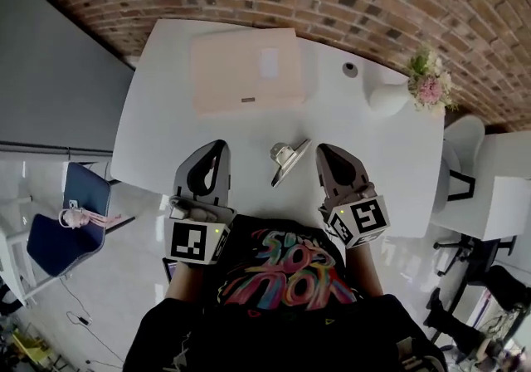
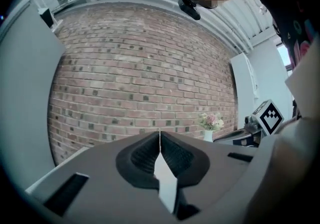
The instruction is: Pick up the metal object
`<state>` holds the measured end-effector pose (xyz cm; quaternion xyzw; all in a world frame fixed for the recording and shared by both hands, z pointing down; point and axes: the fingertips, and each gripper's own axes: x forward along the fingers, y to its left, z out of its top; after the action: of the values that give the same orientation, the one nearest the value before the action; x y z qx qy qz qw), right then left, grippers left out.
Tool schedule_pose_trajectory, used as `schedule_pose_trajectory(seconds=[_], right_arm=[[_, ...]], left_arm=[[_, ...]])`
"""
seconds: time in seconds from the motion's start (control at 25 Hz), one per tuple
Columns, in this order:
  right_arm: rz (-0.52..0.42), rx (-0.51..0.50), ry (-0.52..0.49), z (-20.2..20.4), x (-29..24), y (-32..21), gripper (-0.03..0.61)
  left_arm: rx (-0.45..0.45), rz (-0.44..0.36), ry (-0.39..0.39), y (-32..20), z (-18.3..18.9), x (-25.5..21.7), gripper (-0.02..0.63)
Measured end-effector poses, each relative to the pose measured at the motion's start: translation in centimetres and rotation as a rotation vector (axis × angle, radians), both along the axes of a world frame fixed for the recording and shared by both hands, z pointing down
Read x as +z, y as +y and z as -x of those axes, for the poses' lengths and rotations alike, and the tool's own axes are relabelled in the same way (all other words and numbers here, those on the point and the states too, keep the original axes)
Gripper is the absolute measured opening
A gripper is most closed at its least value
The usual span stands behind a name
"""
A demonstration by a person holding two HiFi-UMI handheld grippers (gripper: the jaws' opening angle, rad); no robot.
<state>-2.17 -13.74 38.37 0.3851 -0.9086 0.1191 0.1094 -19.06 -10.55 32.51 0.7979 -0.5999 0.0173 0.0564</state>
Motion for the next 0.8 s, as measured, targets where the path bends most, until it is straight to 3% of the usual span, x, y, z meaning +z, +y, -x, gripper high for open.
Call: schedule_pose_trajectory(seconds=[0.2,0.36,0.8], right_arm=[[-0.011,0.089,0.001,-0.4,-0.3,-0.2,0.019],[-0.020,0.105,0.012,-0.5,-0.4,0.2,0.018],[0.000,0.124,-0.012,-0.9,0.4,0.6,0.020]], left_arm=[[0.147,-0.017,0.022,-2.0,-1.9,0.1,0.029],[0.205,0.002,0.012,-2.4,-3.0,0.8,0.029],[0.248,0.029,0.006,-2.5,-4.5,2.1,0.029]])
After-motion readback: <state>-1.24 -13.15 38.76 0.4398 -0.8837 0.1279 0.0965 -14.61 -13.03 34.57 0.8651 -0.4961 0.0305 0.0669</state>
